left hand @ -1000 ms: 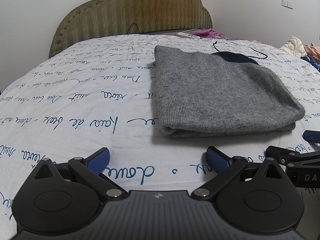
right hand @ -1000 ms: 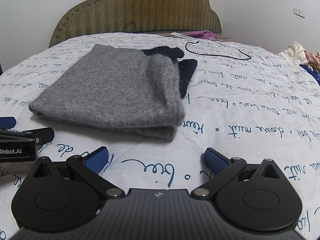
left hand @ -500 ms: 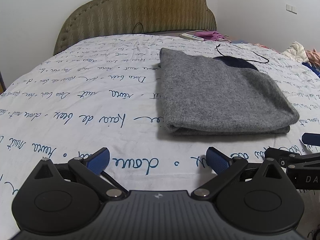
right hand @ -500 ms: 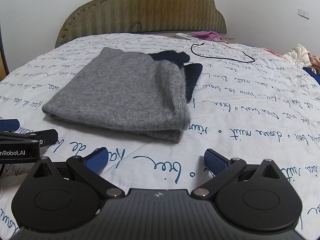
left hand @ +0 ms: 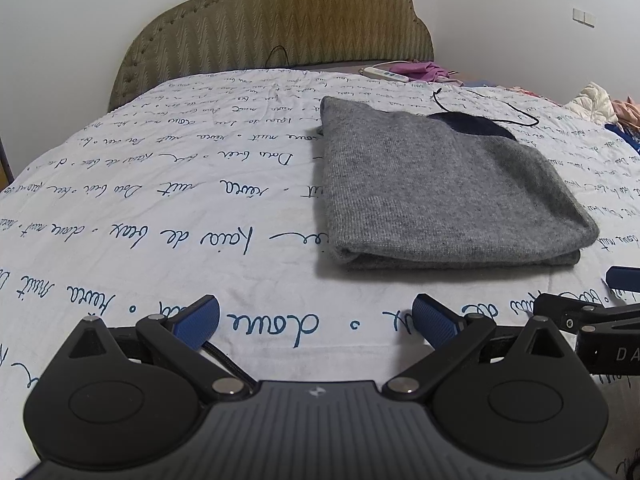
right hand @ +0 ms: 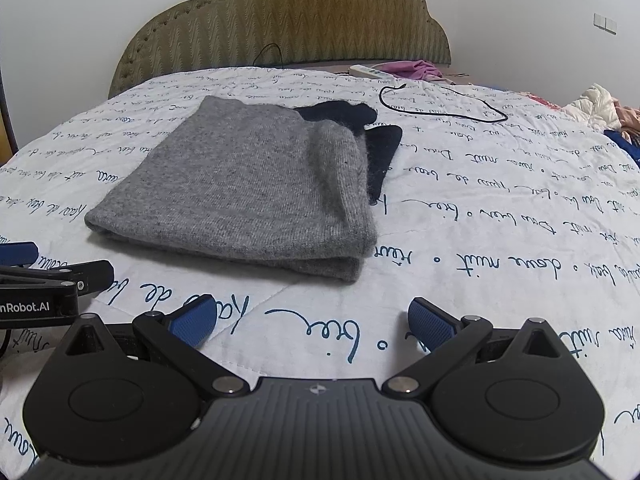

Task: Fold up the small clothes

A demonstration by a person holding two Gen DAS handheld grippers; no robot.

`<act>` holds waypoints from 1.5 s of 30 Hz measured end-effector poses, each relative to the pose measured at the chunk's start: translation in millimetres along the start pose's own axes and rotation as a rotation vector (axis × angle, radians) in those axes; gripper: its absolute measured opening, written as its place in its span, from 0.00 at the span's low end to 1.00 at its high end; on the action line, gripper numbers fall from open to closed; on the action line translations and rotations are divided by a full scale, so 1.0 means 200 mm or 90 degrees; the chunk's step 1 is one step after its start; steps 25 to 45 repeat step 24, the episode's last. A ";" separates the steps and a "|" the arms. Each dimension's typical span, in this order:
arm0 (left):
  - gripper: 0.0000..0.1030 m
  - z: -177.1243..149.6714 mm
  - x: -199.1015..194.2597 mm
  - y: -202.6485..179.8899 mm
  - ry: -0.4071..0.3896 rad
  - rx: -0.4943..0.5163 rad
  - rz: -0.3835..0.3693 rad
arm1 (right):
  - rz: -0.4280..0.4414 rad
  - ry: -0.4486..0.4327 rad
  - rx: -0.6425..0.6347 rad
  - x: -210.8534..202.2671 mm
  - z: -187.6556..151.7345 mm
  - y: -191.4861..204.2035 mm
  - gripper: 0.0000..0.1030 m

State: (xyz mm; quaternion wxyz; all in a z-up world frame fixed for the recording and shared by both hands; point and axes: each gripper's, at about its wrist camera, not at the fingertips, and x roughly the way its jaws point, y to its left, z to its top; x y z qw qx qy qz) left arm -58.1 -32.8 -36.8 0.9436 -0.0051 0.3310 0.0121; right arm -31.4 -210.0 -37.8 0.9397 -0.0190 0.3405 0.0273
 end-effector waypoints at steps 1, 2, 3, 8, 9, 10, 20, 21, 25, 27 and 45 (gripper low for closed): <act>1.00 0.00 0.00 0.00 -0.001 0.001 0.000 | 0.000 0.000 0.000 0.00 0.00 0.00 1.00; 1.00 0.00 0.00 0.00 -0.001 0.002 0.001 | 0.001 0.000 0.000 0.00 0.00 0.00 1.00; 1.00 0.00 0.00 0.00 0.000 0.002 0.001 | 0.001 0.000 0.000 0.00 0.00 0.00 1.00; 1.00 0.00 0.00 0.00 0.001 0.001 0.001 | 0.003 0.000 -0.005 -0.01 0.00 0.01 1.00; 1.00 0.00 0.00 0.00 0.001 0.001 0.001 | 0.003 -0.001 -0.006 -0.01 0.00 0.02 1.00; 1.00 0.00 0.00 0.00 0.001 0.001 0.001 | 0.003 -0.001 -0.007 -0.01 0.00 0.02 1.00; 1.00 0.00 -0.01 -0.03 -0.011 0.023 0.017 | 0.007 -0.004 -0.016 -0.02 0.00 0.03 1.00; 1.00 0.00 -0.01 -0.03 -0.011 0.023 0.018 | 0.008 -0.003 -0.016 -0.01 0.00 0.03 1.00; 1.00 0.00 0.00 -0.03 -0.009 0.020 0.013 | 0.010 -0.001 -0.016 -0.01 0.00 0.03 1.00; 1.00 0.00 0.00 -0.03 -0.009 0.020 0.013 | 0.010 -0.001 -0.016 -0.01 0.00 0.03 1.00; 1.00 0.00 0.00 -0.03 -0.009 0.020 0.013 | 0.010 -0.001 -0.016 -0.01 0.00 0.03 1.00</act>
